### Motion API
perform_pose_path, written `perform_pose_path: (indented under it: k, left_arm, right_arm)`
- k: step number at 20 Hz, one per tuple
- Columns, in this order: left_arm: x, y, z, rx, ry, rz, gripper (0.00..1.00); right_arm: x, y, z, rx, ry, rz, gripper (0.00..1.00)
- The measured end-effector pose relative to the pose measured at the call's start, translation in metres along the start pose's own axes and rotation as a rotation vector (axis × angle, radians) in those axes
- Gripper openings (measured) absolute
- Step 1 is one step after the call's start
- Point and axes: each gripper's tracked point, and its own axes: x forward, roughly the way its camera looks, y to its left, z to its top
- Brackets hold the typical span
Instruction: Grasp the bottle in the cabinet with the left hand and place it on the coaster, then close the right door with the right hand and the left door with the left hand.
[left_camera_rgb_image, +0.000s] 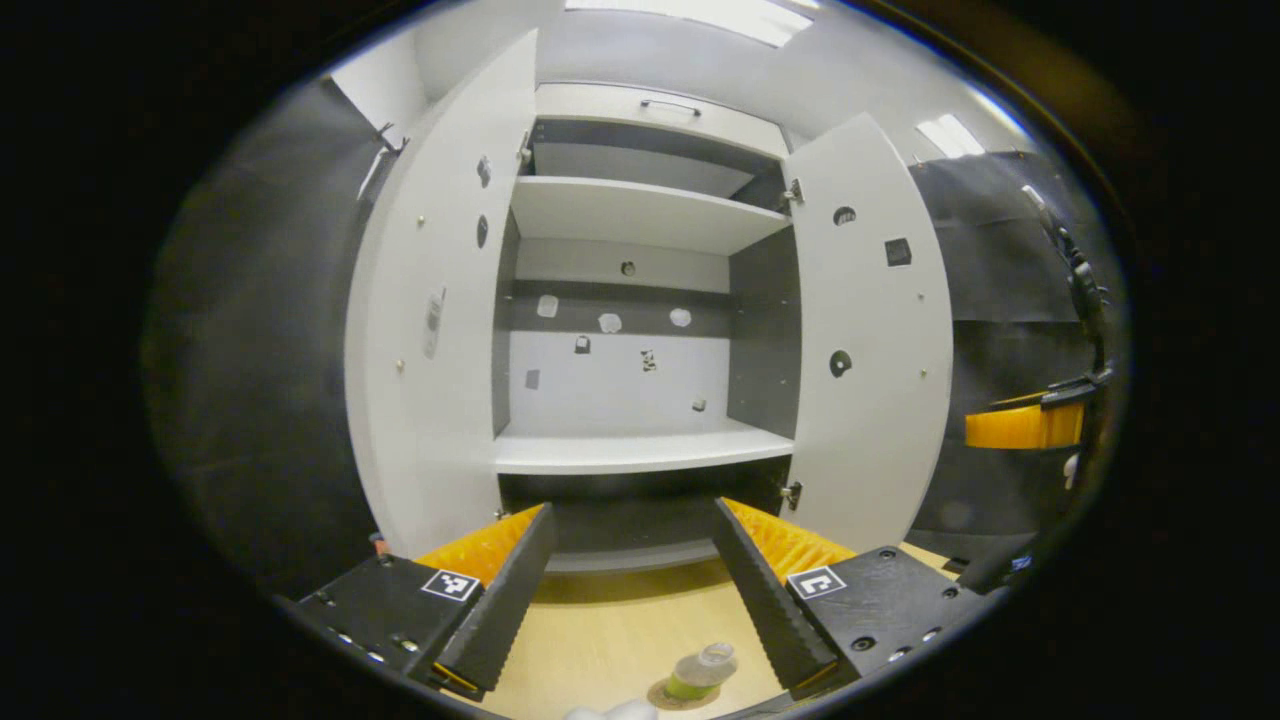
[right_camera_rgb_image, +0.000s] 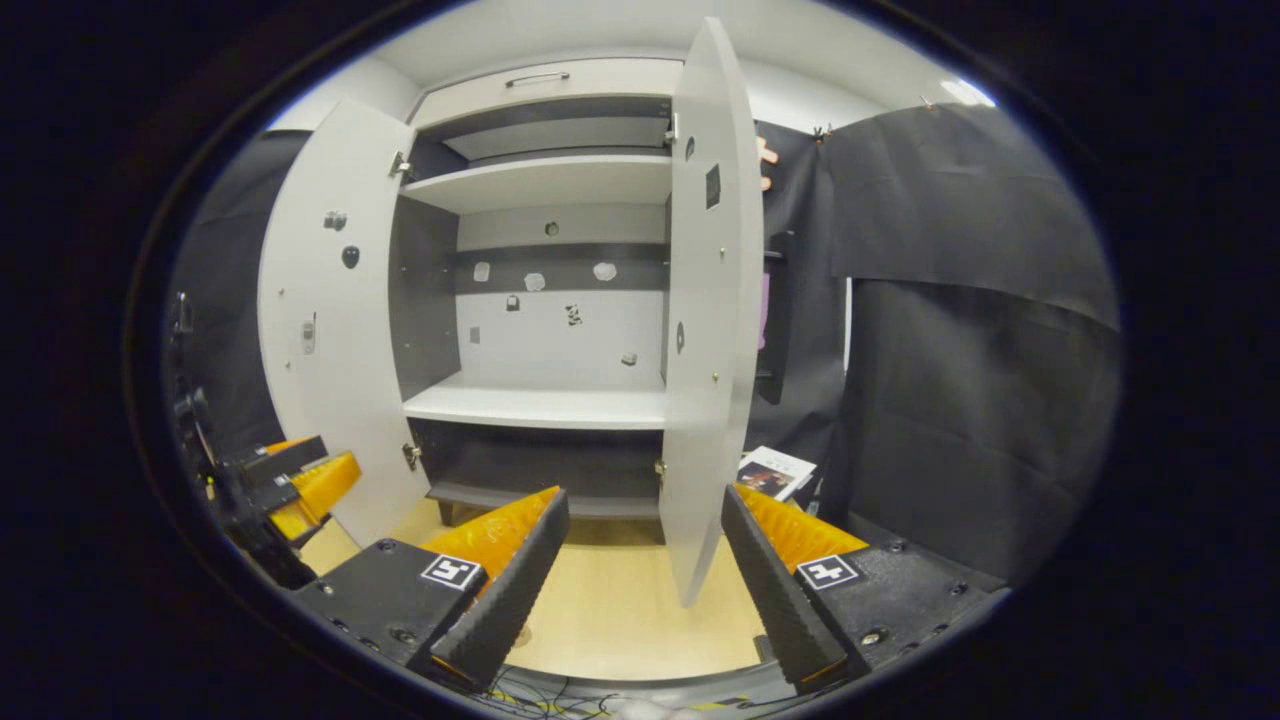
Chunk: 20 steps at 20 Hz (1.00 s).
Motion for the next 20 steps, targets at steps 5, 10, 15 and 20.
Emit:
perform_pose_path:
  k: [5,10,15,20]
  left_arm:
    - [-0.027,0.003,0.016,0.039,0.014,0.107,1.0]
    - [-0.033,-0.028,0.032,-0.004,0.003,0.16,0.96]
    - [-0.032,-0.047,0.055,0.025,-0.019,0.254,1.0]
    - [-0.043,-0.06,0.07,0.049,-0.034,0.324,0.96]
  right_arm:
    - [0.022,-0.045,0.006,0.008,-0.031,0.018,1.0]
    - [0.044,-0.113,0.035,0.045,-0.063,0.051,1.0]
    - [0.073,-0.183,0.075,0.05,-0.105,0.078,0.99]
    - [0.109,-0.19,0.109,0.071,-0.117,0.187,1.0]
